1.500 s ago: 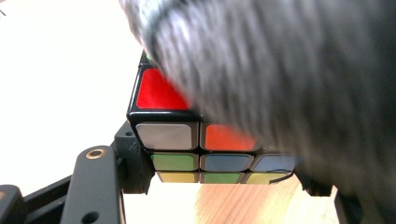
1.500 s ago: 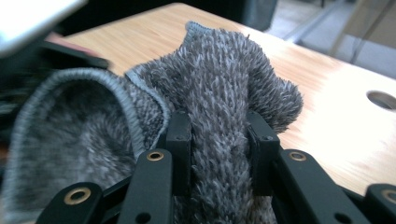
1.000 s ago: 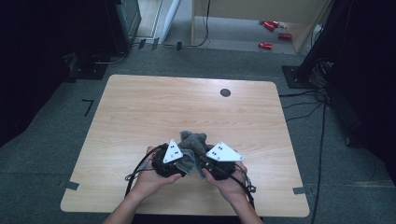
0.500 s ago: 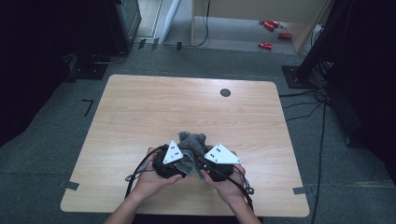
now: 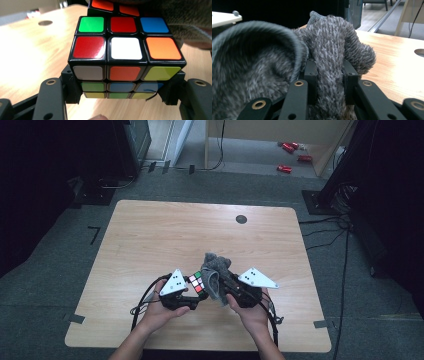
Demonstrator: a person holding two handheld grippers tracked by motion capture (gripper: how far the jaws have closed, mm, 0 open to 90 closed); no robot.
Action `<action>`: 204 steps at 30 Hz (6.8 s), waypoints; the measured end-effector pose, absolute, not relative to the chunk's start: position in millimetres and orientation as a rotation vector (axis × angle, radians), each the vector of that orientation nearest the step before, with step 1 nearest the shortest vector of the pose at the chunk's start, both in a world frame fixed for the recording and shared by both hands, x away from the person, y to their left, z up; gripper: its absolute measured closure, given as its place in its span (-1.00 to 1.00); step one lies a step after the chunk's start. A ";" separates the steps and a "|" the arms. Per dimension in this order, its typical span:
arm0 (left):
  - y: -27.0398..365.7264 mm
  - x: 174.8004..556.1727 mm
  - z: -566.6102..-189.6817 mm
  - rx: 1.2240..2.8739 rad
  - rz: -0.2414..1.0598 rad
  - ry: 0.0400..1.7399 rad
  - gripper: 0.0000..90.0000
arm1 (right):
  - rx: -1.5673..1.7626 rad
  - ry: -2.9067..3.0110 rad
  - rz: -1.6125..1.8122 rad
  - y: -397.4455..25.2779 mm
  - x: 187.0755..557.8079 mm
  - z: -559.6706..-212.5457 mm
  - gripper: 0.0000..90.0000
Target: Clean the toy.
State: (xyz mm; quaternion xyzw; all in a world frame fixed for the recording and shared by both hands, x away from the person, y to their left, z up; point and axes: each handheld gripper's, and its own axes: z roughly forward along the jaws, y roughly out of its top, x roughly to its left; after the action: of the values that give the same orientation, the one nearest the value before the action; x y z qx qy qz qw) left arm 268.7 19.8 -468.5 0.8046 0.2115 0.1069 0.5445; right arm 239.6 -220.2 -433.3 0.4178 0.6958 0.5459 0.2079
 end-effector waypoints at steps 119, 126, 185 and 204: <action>19.8 259.8 -468.4 1.901 0.351 0.395 -0.22 | 1.189 1.971 1.651 -223.1 229.6 -419.4 0.67; 24.5 259.0 -461.9 1.852 0.335 0.401 -0.22 | 1.257 1.966 1.659 -226.6 235.0 -431.4 0.67; 22.8 260.4 -469.8 1.870 0.390 0.443 -0.22 | 1.330 1.873 1.765 -223.2 229.4 -420.3 0.66; 20.7 257.4 -466.4 1.855 0.344 0.411 -0.22 | 1.432 1.853 1.775 -229.4 236.9 -435.4 0.67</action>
State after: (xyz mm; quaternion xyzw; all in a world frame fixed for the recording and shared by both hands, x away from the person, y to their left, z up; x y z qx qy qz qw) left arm 257.4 20.7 -466.4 0.7899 0.1751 0.1467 0.5690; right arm 236.9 -229.4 -435.4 0.4849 0.6273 0.6009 0.1016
